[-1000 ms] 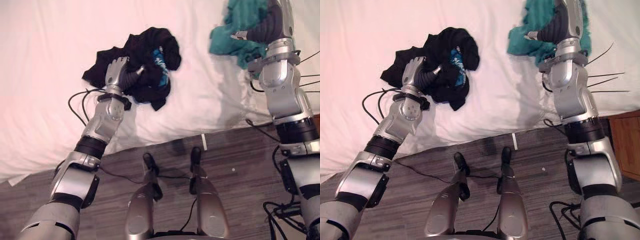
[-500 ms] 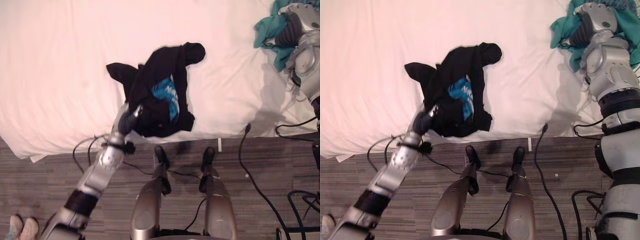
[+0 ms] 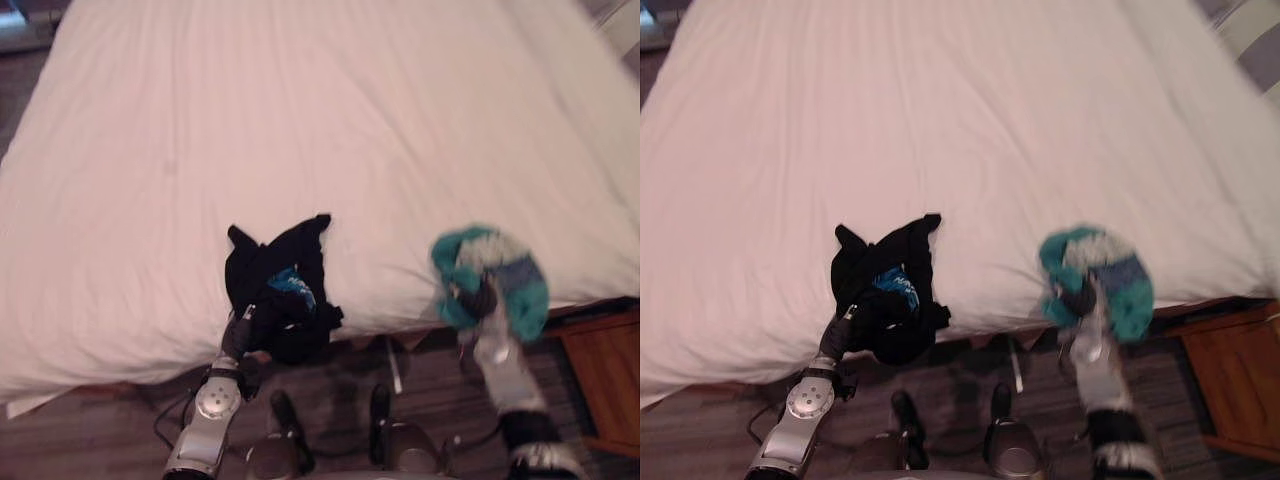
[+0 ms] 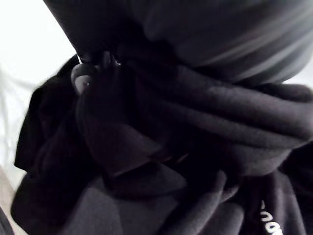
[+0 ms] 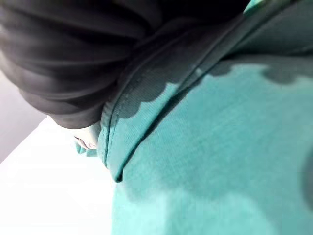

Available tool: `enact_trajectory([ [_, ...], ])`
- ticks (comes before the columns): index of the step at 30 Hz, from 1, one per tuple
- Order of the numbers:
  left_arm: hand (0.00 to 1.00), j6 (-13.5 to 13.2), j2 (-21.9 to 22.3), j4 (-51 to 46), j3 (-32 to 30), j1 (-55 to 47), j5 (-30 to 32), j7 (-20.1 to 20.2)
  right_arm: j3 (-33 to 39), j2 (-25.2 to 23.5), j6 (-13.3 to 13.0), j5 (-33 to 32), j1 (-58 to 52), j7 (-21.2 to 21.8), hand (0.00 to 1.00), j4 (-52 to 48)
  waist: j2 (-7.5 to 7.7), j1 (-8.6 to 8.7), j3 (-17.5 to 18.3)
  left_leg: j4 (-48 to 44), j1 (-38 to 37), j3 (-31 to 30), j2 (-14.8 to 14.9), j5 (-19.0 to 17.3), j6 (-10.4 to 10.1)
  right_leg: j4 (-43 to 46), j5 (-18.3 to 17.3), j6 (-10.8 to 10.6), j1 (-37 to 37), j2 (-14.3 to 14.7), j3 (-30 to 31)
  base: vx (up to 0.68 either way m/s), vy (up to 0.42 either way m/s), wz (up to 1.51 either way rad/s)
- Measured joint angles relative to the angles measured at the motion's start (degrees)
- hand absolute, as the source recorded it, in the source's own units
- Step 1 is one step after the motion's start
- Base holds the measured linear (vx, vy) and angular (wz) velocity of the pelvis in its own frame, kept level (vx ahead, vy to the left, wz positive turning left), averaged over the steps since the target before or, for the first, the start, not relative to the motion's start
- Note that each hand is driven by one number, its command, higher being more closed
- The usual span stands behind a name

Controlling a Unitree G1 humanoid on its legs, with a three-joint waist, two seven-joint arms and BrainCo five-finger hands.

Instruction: Tidy the bed and pick cloth on bed and put in laundry

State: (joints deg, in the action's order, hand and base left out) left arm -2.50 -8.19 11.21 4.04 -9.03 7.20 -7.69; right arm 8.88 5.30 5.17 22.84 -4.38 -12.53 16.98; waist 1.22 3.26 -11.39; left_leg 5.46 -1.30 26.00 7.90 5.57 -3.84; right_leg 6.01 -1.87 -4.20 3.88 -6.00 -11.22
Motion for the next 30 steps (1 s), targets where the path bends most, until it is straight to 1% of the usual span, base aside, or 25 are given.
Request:
enact_trajectory([
  [1,1.0,0.2,1.0,0.0,0.0,-0.4,-0.3,-0.1,0.3,-2.0,0.0,-1.4,-3.4,0.0,1.0,-1.2,0.08,0.51,0.8,0.2,-0.2,-0.8,0.0,-0.3,-0.3,1.1,-0.7,-0.1,0.1,-0.2,0.4,-0.03,-0.043,0.23],
  [3,1.0,1.0,2.2,0.1,0.0,-1.2,-0.6,-0.1,0.2,-4.5,-0.1,-3.6,-6.8,-0.1,1.0,-2.7,-0.02,1.27,0.8,0.4,-0.7,-1.7,-0.1,-0.4,-0.2,3.8,-2.6,-0.3,0.5,0.7,4.9,-0.05,-0.051,0.2],
  [4,1.0,1.4,3.2,0.4,0.0,-1.9,-1.3,-0.2,-0.2,-5.9,-0.2,-5.6,-8.9,-0.1,1.0,-2.8,-0.11,1.71,0.9,0.4,-1.2,-2.5,-0.5,-0.3,-0.2,4.2,-3.3,-0.1,0.0,1.4,8.0,-0.03,-0.027,0.2],
  [5,1.0,1.5,3.7,0.7,-0.1,-2.4,-1.7,-0.3,-0.7,-6.2,-0.2,-6.6,-9.8,-0.1,1.0,-2.7,-0.32,1.65,1.0,0.4,-1.5,-2.6,-0.6,-0.3,-0.3,4.2,-3.3,-0.1,-0.3,1.3,7.9,-0.02,-0.011,0.14],
  [6,1.0,1.8,5.1,1.3,-0.4,-4.1,-2.3,-1.2,-1.4,-6.9,-0.3,-8.7,-12.1,0.0,1.0,-2.7,-0.86,1.55,1.8,0.4,-2.1,-2.5,-0.6,-0.3,-0.3,3.9,-3.3,-0.2,-1.0,1.3,7.9,0.0,0.0,0.0],
  [7,1.0,2.0,5.9,1.6,-0.8,-5.1,-2.6,-1.3,-2.3,-7.2,-0.3,-9.3,-13.4,0.0,1.0,-2.7,-1.21,1.49,2.2,0.4,-2.3,-2.5,-0.6,-0.4,-0.2,3.8,-3.3,-0.2,-1.3,1.3,8.0,0.0,0.0,0.0],
  [10,1.0,2.3,9.0,1.9,-2.2,-9.8,-4.1,-2.5,-5.6,-7.9,-0.4,-11.8,-18.4,0.5,1.0,-2.6,-2.42,0.43,4.4,0.4,-2.3,-2.5,-0.5,-0.9,0.3,2.2,-3.2,-0.3,-2.7,1.4,8.0,0.0,-0.005,0.05],
  [11,1.0,2.7,9.7,2.0,-2.4,-11.6,-5.1,-2.6,-7.1,-8.3,-0.4,-12.0,-19.0,0.9,1.0,-2.7,-2.66,-0.28,5.4,0.4,-2.3,-2.5,-0.5,-0.9,0.3,1.8,-3.0,-0.5,-3.0,1.3,8.1,0.04,-0.006,0.07],
  [13,1.0,2.8,10.0,2.4,-2.4,-12.7,-6.3,-2.7,-8.5,-8.3,-0.4,-11.9,-18.8,1.6,1.0,-2.6,-2.69,-1.16,6.3,0.4,-2.4,-2.6,-0.5,-0.9,0.3,1.7,-2.9,-0.6,-3.2,1.3,8.0,0.04,-0.011,0.09],
  [14,1.0,2.9,10.2,3.5,-2.7,-12.8,-6.8,-2.7,-9.8,-8.0,-0.5,-11.9,-18.2,1.7,1.0,-2.5,-2.73,-1.94,6.5,0.4,-2.5,-3.6,-0.6,-0.9,0.3,1.7,-2.9,-0.8,-3.9,1.2,7.1,0.03,-0.015,0.27],
  [15,1.0,2.9,10.3,3.8,-3.0,-12.9,-6.9,-2.7,-10.2,-7.9,-0.6,-11.7,-17.9,1.8,1.0,-2.5,-2.66,-2.24,6.6,0.4,-2.3,-4.3,-0.7,-0.8,0.3,1.7,-2.9,-0.8,-4.1,1.0,6.4,0.03,-0.018,0.52],
  [16,1.0,2.9,10.6,4.1,-3.7,-12.4,-7.1,-2.7,-10.7,-7.6,-1.0,-11.5,-17.3,1.8,1.0,-2.5,-2.51,-2.79,6.5,-0.1,-1.4,-5.9,-0.8,-0.8,0.3,1.7,-2.9,-0.9,-4.5,0.8,4.8,0.02,-0.019,0.71],
  [17,1.0,2.8,10.9,4.1,-4.5,-12.0,-7.3,-2.9,-10.8,-7.3,-1.4,-11.5,-16.6,1.8,1.0,-2.4,-2.29,-2.99,6.5,-1.0,0.0,-7.9,-0.9,-0.7,0.2,1.8,-3.2,-1.0,-4.5,0.6,2.9,0.02,-0.02,1.07],
  [18,1.0,2.7,10.8,4.1,-5.0,-11.7,-7.8,-3.6,-10.6,-6.7,-1.9,-11.5,-15.1,1.6,1.0,-1.5,-2.15,-3.41,6.5,-2.0,1.8,-9.6,-1.2,-0.8,0.5,2.4,-3.9,-0.8,-4.5,0.0,0.2,0.01,-0.01,1.36],
  [19,1.0,2.6,10.9,4.1,-6.0,-11.8,-7.9,-3.9,-10.4,-6.0,-2.2,-11.3,-13.0,1.5,1.0,0.4,-2.61,-4.28,6.2,-2.2,3.3,-8.6,-1.6,-2.3,2.6,2.7,-4.2,-1.1,-4.6,-0.4,-3.1,0.04,0.004,1.33],
  [20,1.0,2.6,11.1,4.1,-6.9,-11.9,-8.0,-4.0,-9.7,-5.7,-2.2,-11.2,-11.9,1.5,1.0,1.1,-2.58,-4.35,6.3,-2.2,3.8,-7.2,-1.6,-3.3,3.7,2.5,-3.8,-0.9,-4.9,-0.8,-4.9,0.05,0.009,1.53],
  [21,1.0,2.6,11.3,4.4,-8.5,-11.6,-8.4,-4.3,-8.2,-4.9,-2.3,-11.0,-10.5,1.3,1.0,1.7,-1.88,-4.34,6.6,-2.8,4.8,-3.5,-1.4,-5.1,6.1,1.2,-3.2,-0.7,-6.0,-1.7,-8.7,0.1,0.073,1.83],
  [22,1.0,2.6,11.4,6.0,-10.6,-10.4,-8.8,-5.1,-6.3,-4.7,-2.3,-11.0,-8.7,1.1,1.0,2.8,-2.1,-4.63,6.4,-3.6,5.4,4.2,-0.5,-6.6,8.1,-0.4,-2.8,-0.8,-7.6,-3.0,-13.6,0.09,0.112,1.91],
  [23,1.0,2.6,11.5,6.9,-11.6,-9.8,-8.8,-5.2,-5.1,-4.3,-2.3,-11.0,-7.7,0.8,1.0,3.5,-2.02,-4.51,6.0,-4.3,5.5,8.5,0.4,-6.8,8.5,-0.5,-2.8,-0.8,-8.2,-3.5,-15.6,0.11,0.175,1.87],
  [24,1.0,2.7,11.6,7.8,-13.2,-9.3,-8.8,-5.4,-3.7,-3.1,-2.1,-11.0,-6.0,0.1,1.0,4.9,-3.4,-4.52,5.7,-6.4,5.5,16.3,2.4,-6.9,8.7,-0.2,-3.0,-1.0,-9.4,-4.0,-19.5,0.11,0.152,1.98],
  [25,1.0,2.7,11.5,7.9,-14.2,-9.4,-8.8,-5.9,-2.6,-1.7,-2.0,-11.0,-5.6,-0.5,1.0,5.1,-3.91,-4.39,5.4,-8.8,5.4,24.0,4.5,-6.9,8.7,-0.2,-3.3,-1.5,-11.5,-4.7,-24.8,0.13,0.132,2.01],
  [26,1.0,2.7,11.5,7.9,-14.7,-9.4,-8.8,-6.2,-2.4,-1.2,-2.0,-11.0,-5.6,-0.9,1.0,5.3,-4.08,-4.36,5.5,-9.7,5.2,26.7,4.8,-6.9,8.7,-0.1,-3.5,-1.8,-12.4,-5.1,-27.1,0.15,0.124,2.07],
  [28,1.0,2.7,11.4,8.0,-16.3,-9.5,-8.8,-6.5,-1.3,-0.7,-1.2,-11.0,-5.4,-2.1,1.0,5.8,-4.36,-4.37,5.5,-12.3,5.1,32.9,5.7,-6.6,9.3,0.4,-3.8,-2.4,-15.3,-6.1,-34.8,0.2,0.147,2.01],
  [29,1.0,2.7,11.3,8.0,-17.2,-9.5,-8.8,-6.7,-0.6,-0.8,-0.7,-11.0,-5.4,-2.8,1.0,6.5,-4.42,-4.29,5.5,-13.7,5.8,33.3,5.9,-6.1,10.2,1.5,-3.8,-2.4,-16.9,-6.4,-39.6,0.19,0.114,1.92],
  [30,1.0,2.7,11.2,8.0,-17.6,-9.5,-8.8,-6.9,-0.4,-0.9,-0.2,-11.0,-5.4,-2.9,1.0,6.6,-4.54,-4.36,5.5,-13.8,6.5,31.1,5.5,-6.2,10.6,2.5,-3.8,-2.4,-17.5,-6.9,-41.5,0.17,0.073,1.81],
])
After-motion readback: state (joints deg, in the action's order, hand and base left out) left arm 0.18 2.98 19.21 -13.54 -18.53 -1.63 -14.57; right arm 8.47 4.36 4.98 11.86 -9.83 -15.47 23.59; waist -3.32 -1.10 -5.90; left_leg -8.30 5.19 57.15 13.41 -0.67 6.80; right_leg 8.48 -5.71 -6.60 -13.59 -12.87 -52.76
